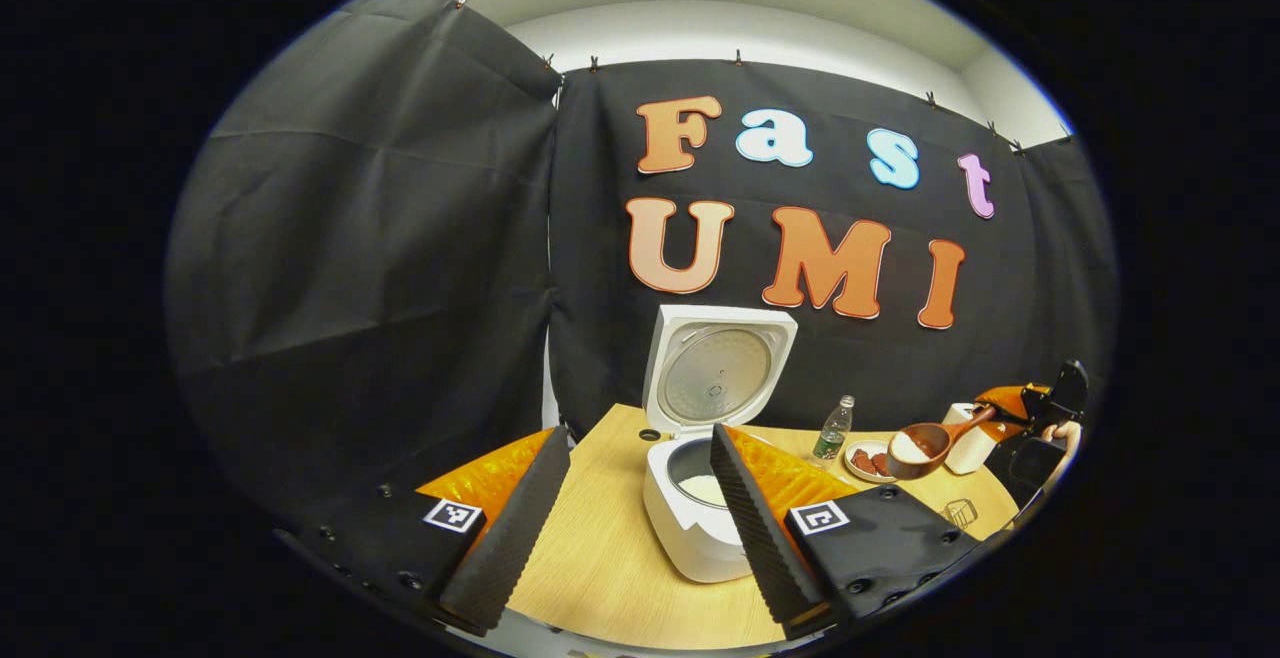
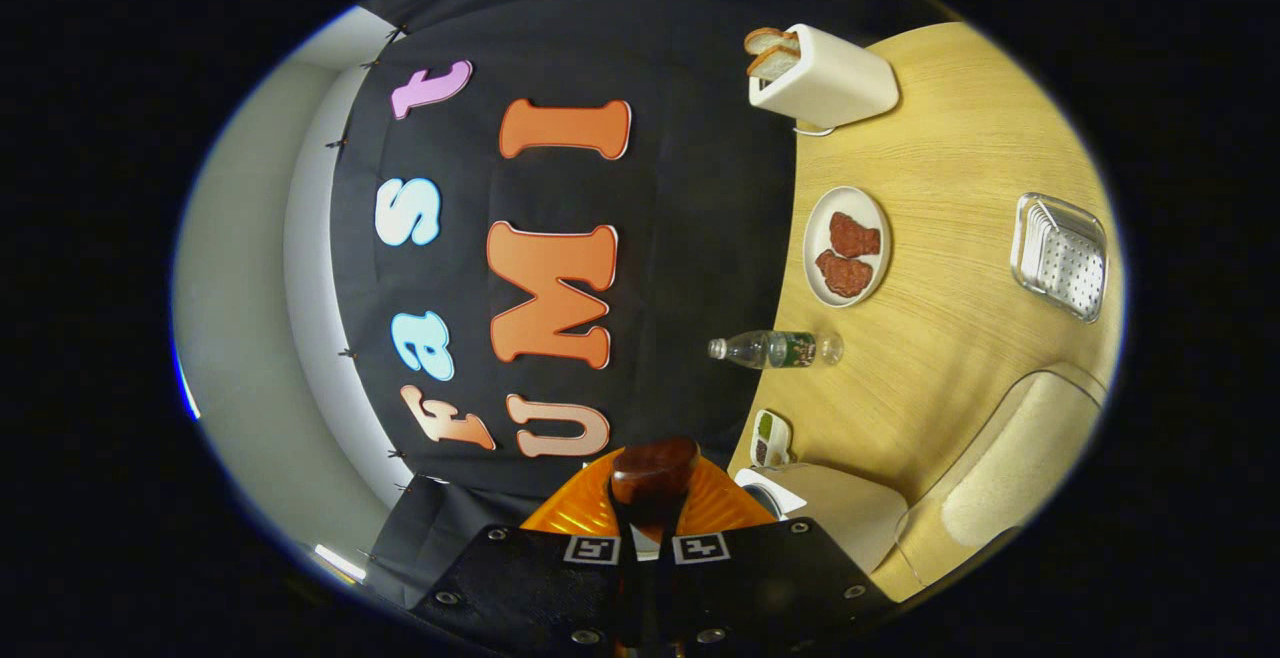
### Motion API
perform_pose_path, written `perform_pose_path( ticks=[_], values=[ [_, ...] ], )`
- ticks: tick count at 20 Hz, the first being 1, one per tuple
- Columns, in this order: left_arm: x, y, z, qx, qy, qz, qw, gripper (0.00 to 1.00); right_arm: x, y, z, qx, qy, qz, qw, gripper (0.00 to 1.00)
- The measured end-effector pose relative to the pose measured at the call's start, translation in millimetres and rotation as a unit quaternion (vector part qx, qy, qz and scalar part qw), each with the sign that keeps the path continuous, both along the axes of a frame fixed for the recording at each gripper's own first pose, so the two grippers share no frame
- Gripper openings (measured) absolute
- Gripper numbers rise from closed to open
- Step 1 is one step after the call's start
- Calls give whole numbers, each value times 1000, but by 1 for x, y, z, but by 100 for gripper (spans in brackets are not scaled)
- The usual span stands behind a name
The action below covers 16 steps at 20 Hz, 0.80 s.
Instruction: Close the left gripper, press the button to open the rice cooker; take a wooden spoon from the chopstick holder with the right hand, scoop a spoonful of rice and pour it into the rice cooker, then put the wooden spoon back into the chopstick holder.
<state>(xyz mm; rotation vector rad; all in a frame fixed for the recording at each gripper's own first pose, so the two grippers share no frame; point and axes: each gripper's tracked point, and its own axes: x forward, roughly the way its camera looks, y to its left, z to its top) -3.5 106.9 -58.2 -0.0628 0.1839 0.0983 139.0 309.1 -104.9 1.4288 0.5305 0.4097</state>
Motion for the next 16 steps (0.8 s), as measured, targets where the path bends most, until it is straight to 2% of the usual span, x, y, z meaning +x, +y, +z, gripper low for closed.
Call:
perform_pose_path(
  ticks=[3,5,7,8,9,10,13,14,16],
  values=[
    [2,-2,-2,-4,1,-2,1000,99,10,27,20,-8,-19,8,1000,5],
    [1,-2,-4,-7,4,-6,1000,96,15,47,30,-15,-32,13,999,5],
    [1,-3,-4,-9,5,-13,1000,99,20,67,40,-27,-45,19,998,5],
    [1,-3,-5,-10,5,-15,1000,96,23,77,44,-35,-53,20,998,5],
    [1,-4,-5,-11,5,-17,1000,99,25,87,45,-47,-60,23,997,5],
    [1,-4,-4,-14,6,-18,1000,96,26,98,48,-59,-68,25,996,5],
    [1,-4,-5,-23,8,-22,999,96,27,125,53,-93,-94,34,991,5],
    [1,-5,-5,-25,9,-23,999,99,25,134,55,-103,-101,36,989,5],
    [0,-5,-6,-26,12,-23,999,96,25,146,58,-121,-115,36,985,5]
  ],
)
